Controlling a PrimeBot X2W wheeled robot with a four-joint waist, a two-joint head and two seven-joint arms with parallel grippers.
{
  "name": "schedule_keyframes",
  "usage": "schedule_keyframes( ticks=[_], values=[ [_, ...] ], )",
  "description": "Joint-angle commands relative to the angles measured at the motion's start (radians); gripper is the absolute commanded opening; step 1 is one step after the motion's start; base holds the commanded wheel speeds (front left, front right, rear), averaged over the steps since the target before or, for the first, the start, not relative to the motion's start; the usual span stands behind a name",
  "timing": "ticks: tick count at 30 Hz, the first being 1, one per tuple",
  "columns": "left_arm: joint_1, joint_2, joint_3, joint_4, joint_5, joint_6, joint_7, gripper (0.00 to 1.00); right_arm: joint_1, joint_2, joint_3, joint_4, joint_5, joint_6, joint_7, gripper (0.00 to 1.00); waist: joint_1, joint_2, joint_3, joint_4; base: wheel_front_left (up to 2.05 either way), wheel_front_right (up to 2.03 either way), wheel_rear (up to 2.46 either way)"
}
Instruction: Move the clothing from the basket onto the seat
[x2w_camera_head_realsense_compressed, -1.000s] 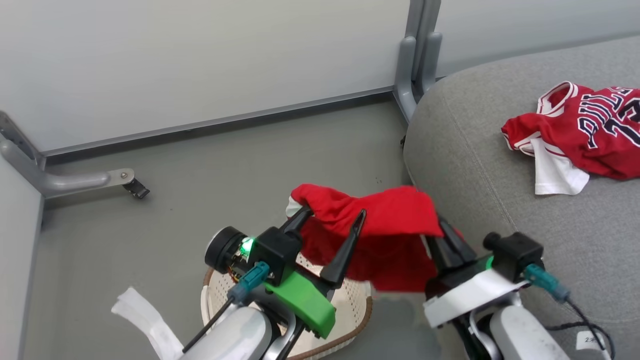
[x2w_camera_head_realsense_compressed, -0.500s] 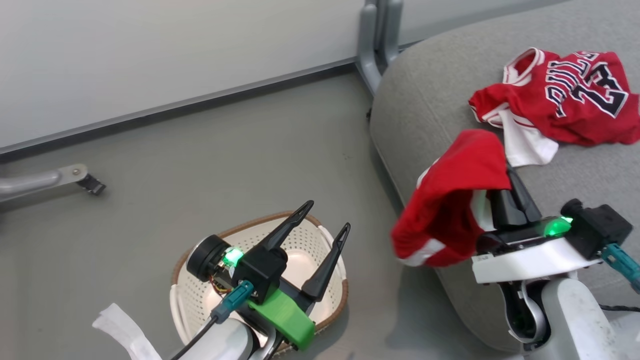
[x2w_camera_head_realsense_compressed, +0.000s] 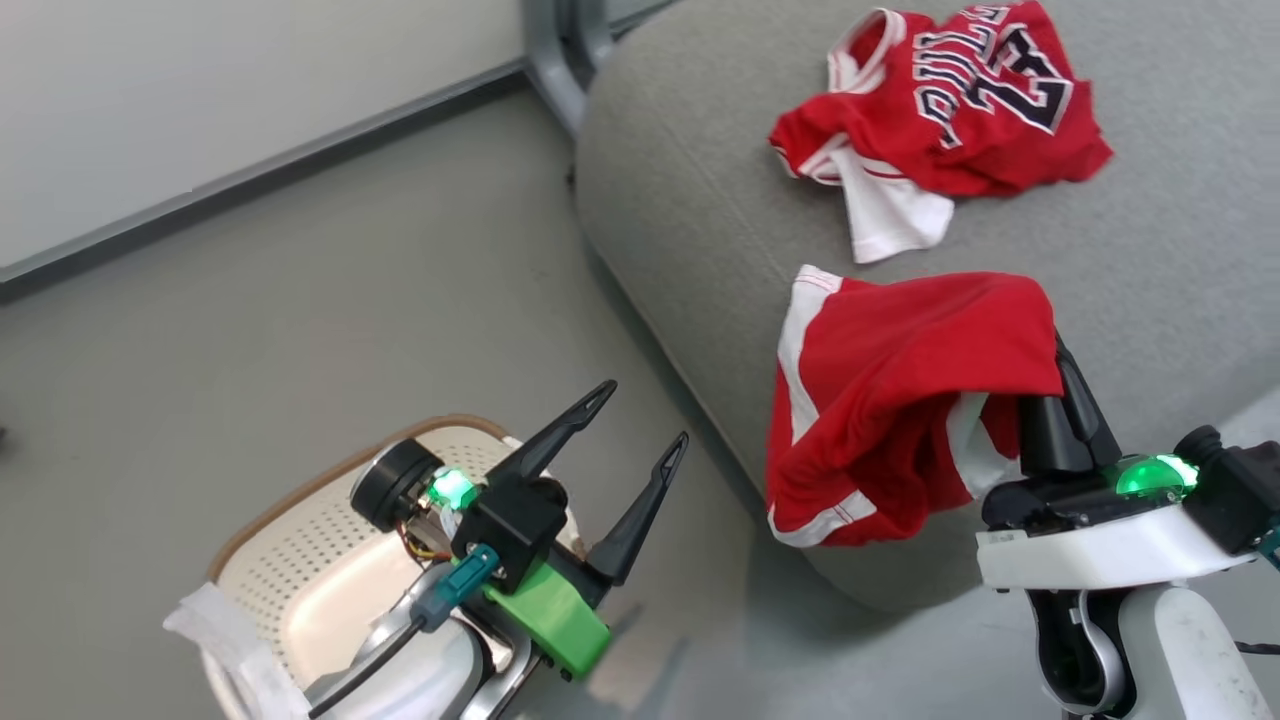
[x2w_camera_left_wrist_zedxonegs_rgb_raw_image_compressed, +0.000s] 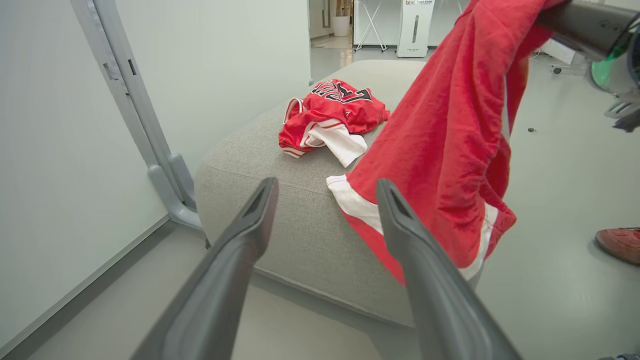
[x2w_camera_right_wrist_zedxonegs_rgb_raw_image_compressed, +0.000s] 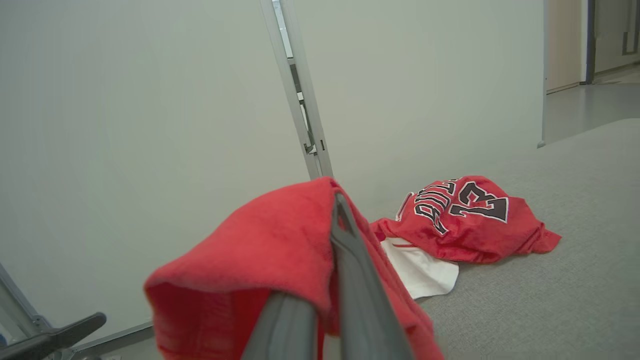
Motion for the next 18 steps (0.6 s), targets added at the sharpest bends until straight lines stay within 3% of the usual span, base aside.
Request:
schedule_keyframes(
  ticks=[1, 10, 14, 18],
  values=[
    [-0.021, 0.012, -0.002, -0.003, 0.016, -0.006, 0.004, 1.00, -0.001, -0.001, -0.001, -0.013, 0.011, -0.001, -0.001, 0.00, 0.0000, -0.0001, 0.078, -0.111, 0.00, 0.00, 0.00],
    [-0.080, 0.014, -0.015, -0.029, 0.029, -0.023, 0.041, 1.00, -0.122, -0.001, -0.050, -0.079, 0.072, -0.001, -0.001, 0.00, 0.0000, -0.0001, 0.194, -0.139, 0.00, 0.00, 0.00],
    [-0.129, 0.039, -0.005, -0.064, 0.056, -0.018, 0.060, 1.00, -0.269, -0.001, -0.159, -0.105, 0.156, -0.001, -0.001, 0.00, 0.0000, -0.0001, 0.290, -0.116, 0.00, 0.00, 0.00],
    [-0.183, 0.055, -0.001, -0.095, 0.073, -0.033, 0.089, 1.00, -0.446, -0.005, -0.298, -0.090, 0.147, -0.001, -0.001, 0.00, 0.0000, -0.0001, 0.383, -0.064, 0.00, 0.00, 0.00]
  ],
)
